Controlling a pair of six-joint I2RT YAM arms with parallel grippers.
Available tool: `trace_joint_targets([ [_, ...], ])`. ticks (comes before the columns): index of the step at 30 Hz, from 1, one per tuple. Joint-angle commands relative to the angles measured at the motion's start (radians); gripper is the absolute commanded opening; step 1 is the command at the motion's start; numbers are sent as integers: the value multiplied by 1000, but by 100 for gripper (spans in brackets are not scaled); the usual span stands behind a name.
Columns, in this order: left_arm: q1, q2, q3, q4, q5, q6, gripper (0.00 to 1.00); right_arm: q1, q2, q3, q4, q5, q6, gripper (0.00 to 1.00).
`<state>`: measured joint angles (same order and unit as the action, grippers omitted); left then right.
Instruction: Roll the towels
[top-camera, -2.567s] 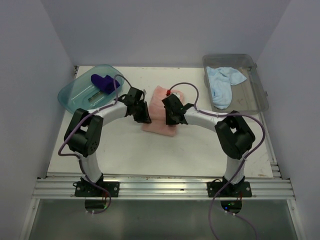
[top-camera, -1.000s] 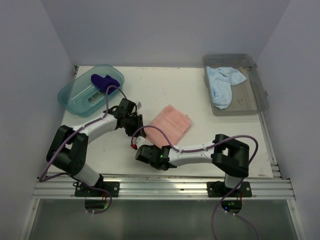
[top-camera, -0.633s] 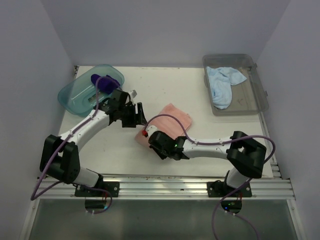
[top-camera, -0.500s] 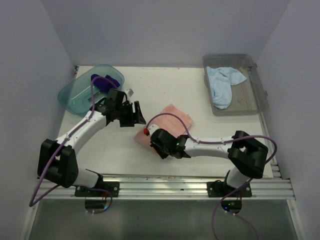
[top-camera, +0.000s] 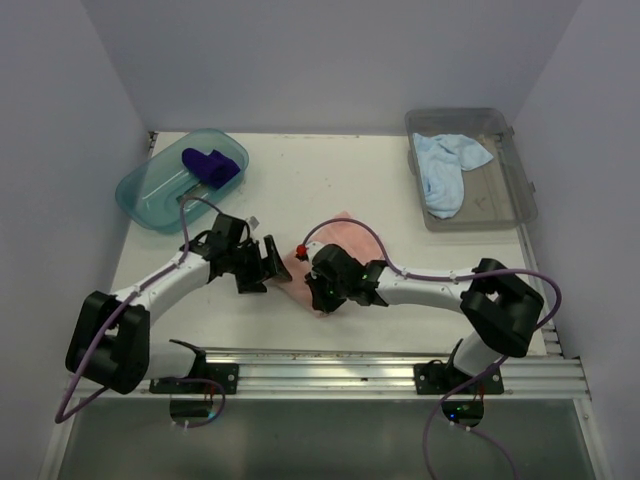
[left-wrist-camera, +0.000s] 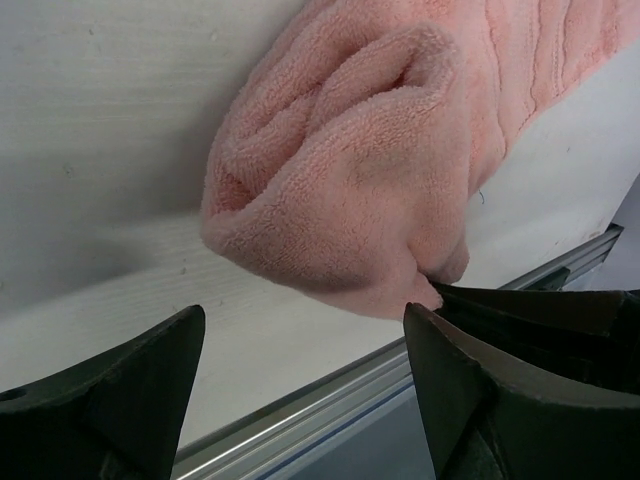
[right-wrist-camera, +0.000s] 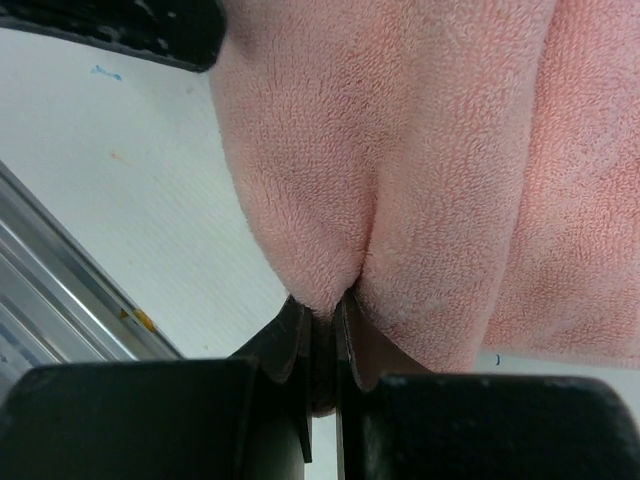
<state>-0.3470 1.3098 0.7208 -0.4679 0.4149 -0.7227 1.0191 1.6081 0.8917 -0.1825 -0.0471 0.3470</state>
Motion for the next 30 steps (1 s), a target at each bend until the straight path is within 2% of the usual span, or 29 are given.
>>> trace_joint_targets([
  [1, -3, -17, -61, 153, 25, -96, 85, -10, -20, -7, 43, -77, 38, 0],
  [7, -4, 14, -213, 414, 51, -207, 86, -13, -22, 3, 28, -73, 29, 0],
  [11, -10, 65, -208, 451, 7, -210, 82, -13, -25, 9, 12, -69, 15, 0],
  [12, -10, 74, -208, 503, 5, -210, 82, -13, -22, 10, 5, -62, 12, 0],
  [15, -12, 109, -205, 537, -1, -225, 74, -11, -20, 18, -11, -57, 1, 0],
  [16, -15, 126, -201, 534, -8, -231, 63, -11, -20, 21, -17, -50, -3, 1],
  [18, -18, 137, -179, 496, -16, -236, 48, -5, -39, 33, -37, -27, -8, 24],
  [19, -18, 141, -172, 479, -31, -238, 34, -1, -48, 38, -46, 2, -14, 33],
  [20, -18, 138, -164, 470, -37, -238, 27, 7, -59, 50, -54, 30, -17, 51],
  [21, -18, 138, -143, 390, -47, -235, 22, 30, -72, 58, -73, 44, -22, 56],
  [22, -18, 141, -132, 361, -59, -230, 11, 45, -89, 70, -90, 115, -40, 62],
  [23, -18, 143, -121, 333, -60, -230, 6, 59, -94, 99, -106, 147, -49, 69],
  [25, -18, 140, -107, 284, -59, -238, 0, 116, -91, 130, -141, 222, -83, 72],
  [27, -18, 137, -110, 273, -47, -245, 0, 165, -76, 174, -164, 320, -109, 73],
  [30, -17, 132, -107, 255, -31, -257, 0, 196, -13, 217, -167, 380, -151, 73],
])
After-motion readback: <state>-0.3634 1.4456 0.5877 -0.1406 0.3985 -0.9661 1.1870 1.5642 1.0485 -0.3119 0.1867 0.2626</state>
